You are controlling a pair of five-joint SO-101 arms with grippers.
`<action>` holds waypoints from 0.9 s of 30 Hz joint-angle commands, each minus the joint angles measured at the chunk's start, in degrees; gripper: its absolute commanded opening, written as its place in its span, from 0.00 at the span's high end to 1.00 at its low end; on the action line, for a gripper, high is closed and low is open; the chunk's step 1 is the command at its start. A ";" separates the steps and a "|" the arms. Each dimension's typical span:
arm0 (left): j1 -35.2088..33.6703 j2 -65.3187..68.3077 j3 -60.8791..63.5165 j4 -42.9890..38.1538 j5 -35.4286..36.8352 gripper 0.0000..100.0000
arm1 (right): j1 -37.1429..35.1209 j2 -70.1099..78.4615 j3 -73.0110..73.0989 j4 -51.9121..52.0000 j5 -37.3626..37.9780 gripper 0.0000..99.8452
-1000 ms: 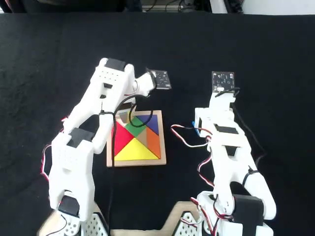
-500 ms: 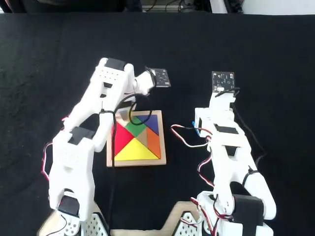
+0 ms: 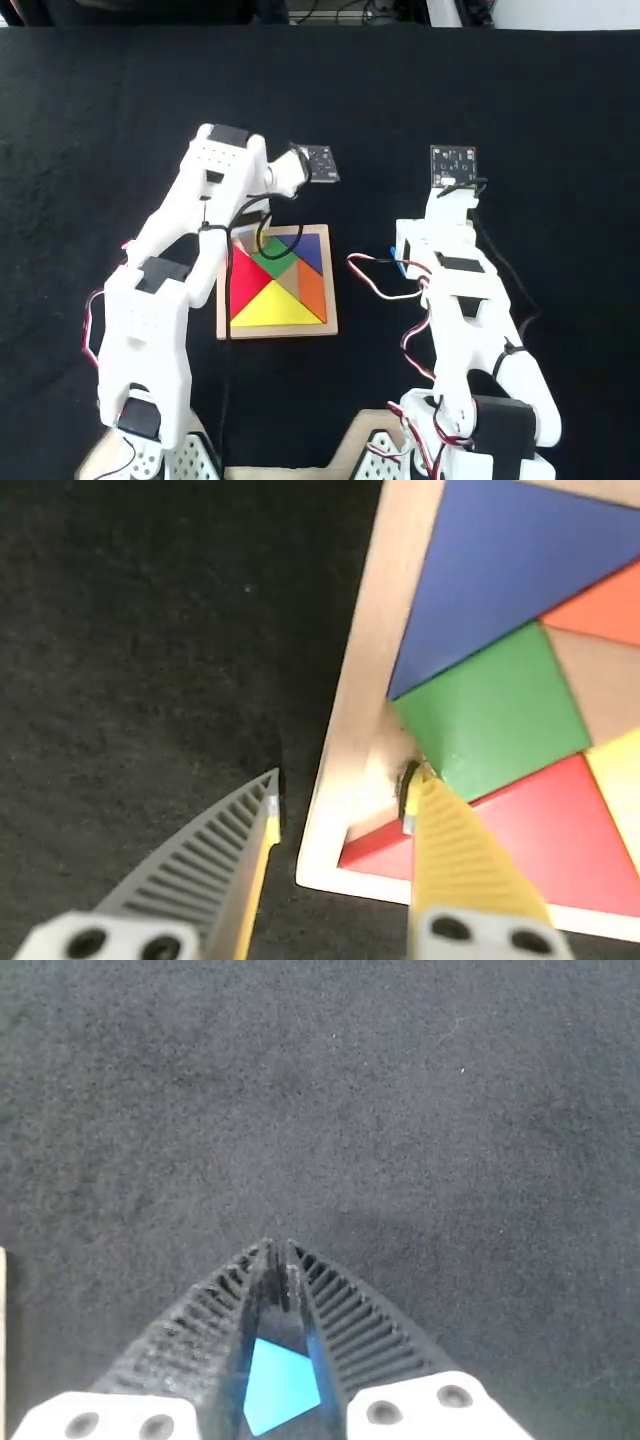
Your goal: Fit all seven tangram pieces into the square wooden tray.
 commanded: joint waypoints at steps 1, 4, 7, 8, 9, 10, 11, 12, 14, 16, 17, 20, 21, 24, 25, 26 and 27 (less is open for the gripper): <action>-0.40 -1.23 2.95 -3.87 0.53 0.79 | -1.14 0.13 -3.21 -0.97 0.62 0.98; 0.31 -1.41 4.18 -4.40 0.53 0.79 | -1.14 0.13 -3.21 -0.97 0.62 0.98; 1.10 -1.41 4.18 -4.48 0.70 0.79 | -1.14 0.13 -3.21 -0.97 0.62 0.98; 1.71 -1.41 4.18 -4.48 1.49 0.79 | -1.14 0.13 -3.21 -0.97 0.62 0.98; 2.24 -1.41 3.91 -4.48 2.46 0.79 | -1.14 0.13 -3.21 -0.97 0.62 0.98; 2.68 -1.41 3.47 -4.31 3.60 0.79 | -1.14 0.13 -3.21 -0.97 0.62 0.98; 2.95 -1.41 3.12 -4.31 4.66 0.79 | -1.14 0.13 -3.21 -0.97 0.62 0.98; 3.47 -1.41 2.77 -4.40 5.45 0.79 | -1.14 0.13 -3.21 -0.97 0.62 0.98; 4.18 -1.41 1.98 -4.13 6.33 0.79 | -1.14 0.13 -3.21 -0.97 0.62 0.98; 4.88 -1.41 1.89 -4.04 6.33 0.79 | -1.14 0.13 -3.21 -0.97 0.62 0.98; 5.23 -1.41 2.07 -3.96 6.33 0.79 | -1.14 0.13 -3.21 -0.97 0.62 0.98; 5.41 -1.41 2.15 -3.96 7.12 0.79 | -1.14 0.13 -3.21 -1.05 0.62 0.98; 5.41 -1.41 1.80 -3.96 7.56 0.79 | -1.14 0.31 -3.30 -1.05 0.62 0.98; 5.23 -1.49 1.71 -3.96 7.47 0.79 | -1.14 0.40 -3.65 -1.05 0.62 0.98; 5.05 -1.85 1.71 -3.96 7.47 0.79 | -1.14 0.40 -3.65 -1.05 0.62 0.98; 4.88 -2.55 1.80 -3.96 7.47 0.79 | -1.14 0.40 -3.65 -1.05 0.62 0.98; 4.79 -3.43 2.07 -3.96 7.47 0.79 | -1.14 0.40 -3.65 -1.05 0.62 0.98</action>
